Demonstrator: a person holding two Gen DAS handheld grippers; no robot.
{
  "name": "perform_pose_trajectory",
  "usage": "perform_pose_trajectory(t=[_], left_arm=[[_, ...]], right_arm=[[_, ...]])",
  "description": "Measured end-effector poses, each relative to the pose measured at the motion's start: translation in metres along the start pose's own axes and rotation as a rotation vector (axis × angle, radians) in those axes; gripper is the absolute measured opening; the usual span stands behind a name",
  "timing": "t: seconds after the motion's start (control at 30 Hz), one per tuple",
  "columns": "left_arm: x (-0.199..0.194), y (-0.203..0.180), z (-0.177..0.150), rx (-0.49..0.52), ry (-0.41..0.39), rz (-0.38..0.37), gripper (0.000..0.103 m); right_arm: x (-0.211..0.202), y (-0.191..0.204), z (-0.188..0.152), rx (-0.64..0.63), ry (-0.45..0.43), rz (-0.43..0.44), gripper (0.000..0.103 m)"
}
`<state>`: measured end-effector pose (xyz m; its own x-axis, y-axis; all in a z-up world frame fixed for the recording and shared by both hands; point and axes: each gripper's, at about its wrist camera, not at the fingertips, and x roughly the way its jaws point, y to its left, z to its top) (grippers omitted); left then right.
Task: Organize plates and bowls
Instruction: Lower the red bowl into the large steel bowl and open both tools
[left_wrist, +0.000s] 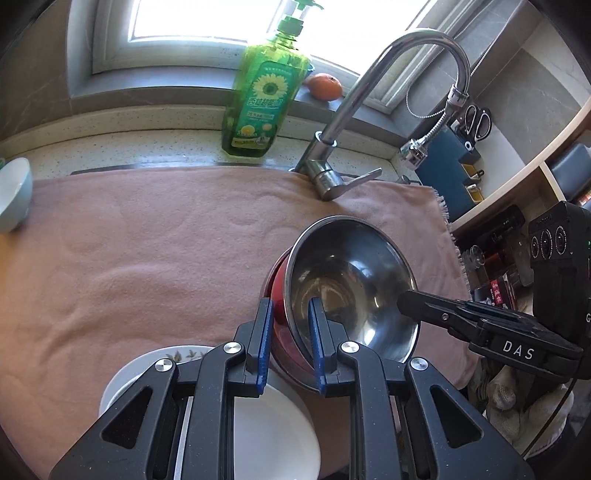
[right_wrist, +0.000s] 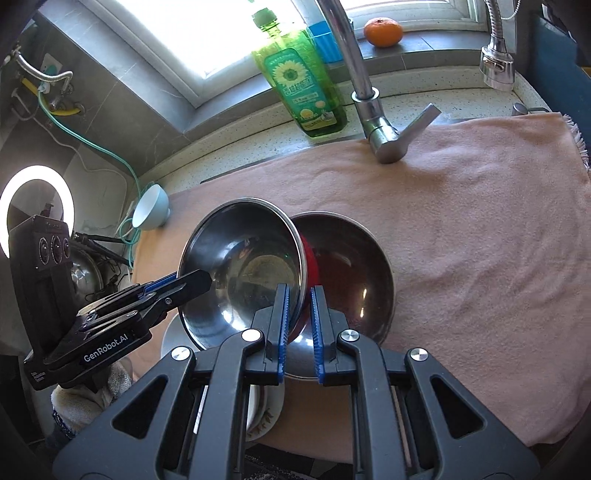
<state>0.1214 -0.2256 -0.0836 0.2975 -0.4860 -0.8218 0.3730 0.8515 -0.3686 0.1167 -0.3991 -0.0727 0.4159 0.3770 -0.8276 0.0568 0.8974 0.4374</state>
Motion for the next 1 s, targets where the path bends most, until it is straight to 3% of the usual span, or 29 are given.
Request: perform_pose_trajectory(t=[0.3, 1.0], left_arm=[[0.034, -0.008, -0.005, 0.027, 0.074, 0.051, 0.017], [0.047, -0.017, -0.004, 0.049, 0.101, 0.094, 0.017]], right_arm=[[0.025, -0.022, -0.003, -0.019, 0.059, -0.057, 0.012], [0.039, -0.032, -0.004, -0.034, 0.089, -0.079, 0.014]])
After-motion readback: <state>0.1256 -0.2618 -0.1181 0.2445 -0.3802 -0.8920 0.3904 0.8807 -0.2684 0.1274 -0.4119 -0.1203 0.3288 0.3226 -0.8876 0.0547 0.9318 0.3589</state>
